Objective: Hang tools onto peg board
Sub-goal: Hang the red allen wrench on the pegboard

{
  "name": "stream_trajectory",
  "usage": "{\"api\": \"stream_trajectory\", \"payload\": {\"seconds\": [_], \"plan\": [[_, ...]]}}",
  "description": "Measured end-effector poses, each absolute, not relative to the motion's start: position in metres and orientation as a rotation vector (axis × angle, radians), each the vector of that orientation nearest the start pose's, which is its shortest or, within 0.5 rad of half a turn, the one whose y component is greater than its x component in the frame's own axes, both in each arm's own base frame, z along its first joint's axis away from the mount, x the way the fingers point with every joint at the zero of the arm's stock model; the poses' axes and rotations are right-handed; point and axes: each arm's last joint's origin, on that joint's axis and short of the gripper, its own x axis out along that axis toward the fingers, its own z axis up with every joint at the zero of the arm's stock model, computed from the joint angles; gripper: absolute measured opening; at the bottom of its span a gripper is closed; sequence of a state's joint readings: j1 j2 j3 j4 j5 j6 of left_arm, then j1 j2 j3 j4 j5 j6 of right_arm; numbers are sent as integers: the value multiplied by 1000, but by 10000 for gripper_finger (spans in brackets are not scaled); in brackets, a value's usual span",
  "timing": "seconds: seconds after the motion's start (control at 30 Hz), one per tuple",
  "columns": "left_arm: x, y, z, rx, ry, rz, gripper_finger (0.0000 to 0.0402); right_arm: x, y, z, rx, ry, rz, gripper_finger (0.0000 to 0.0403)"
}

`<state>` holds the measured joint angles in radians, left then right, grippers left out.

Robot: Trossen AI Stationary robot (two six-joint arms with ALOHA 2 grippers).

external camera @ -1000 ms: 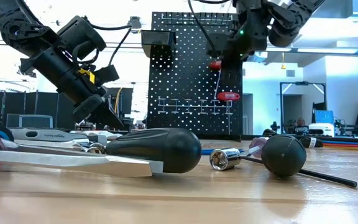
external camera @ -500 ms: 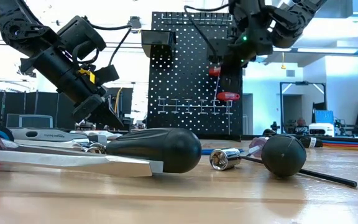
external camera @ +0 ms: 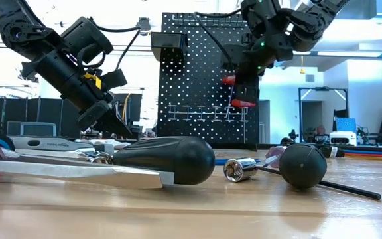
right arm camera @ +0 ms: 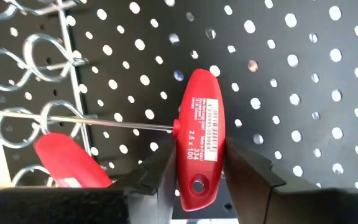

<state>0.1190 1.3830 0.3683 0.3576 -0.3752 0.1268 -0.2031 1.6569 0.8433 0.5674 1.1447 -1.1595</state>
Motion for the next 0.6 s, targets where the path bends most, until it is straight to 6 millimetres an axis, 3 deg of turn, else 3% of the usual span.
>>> {"api": "stream_trajectory", "payload": {"seconds": [0.33,0.6], "plan": [[223,37,129,205,688,434,0,321,-93,210,-1238,1068,-937,127],[223,37,129,205,688,434,0,321,-93,210,-1242,1070,-938,127]]}}
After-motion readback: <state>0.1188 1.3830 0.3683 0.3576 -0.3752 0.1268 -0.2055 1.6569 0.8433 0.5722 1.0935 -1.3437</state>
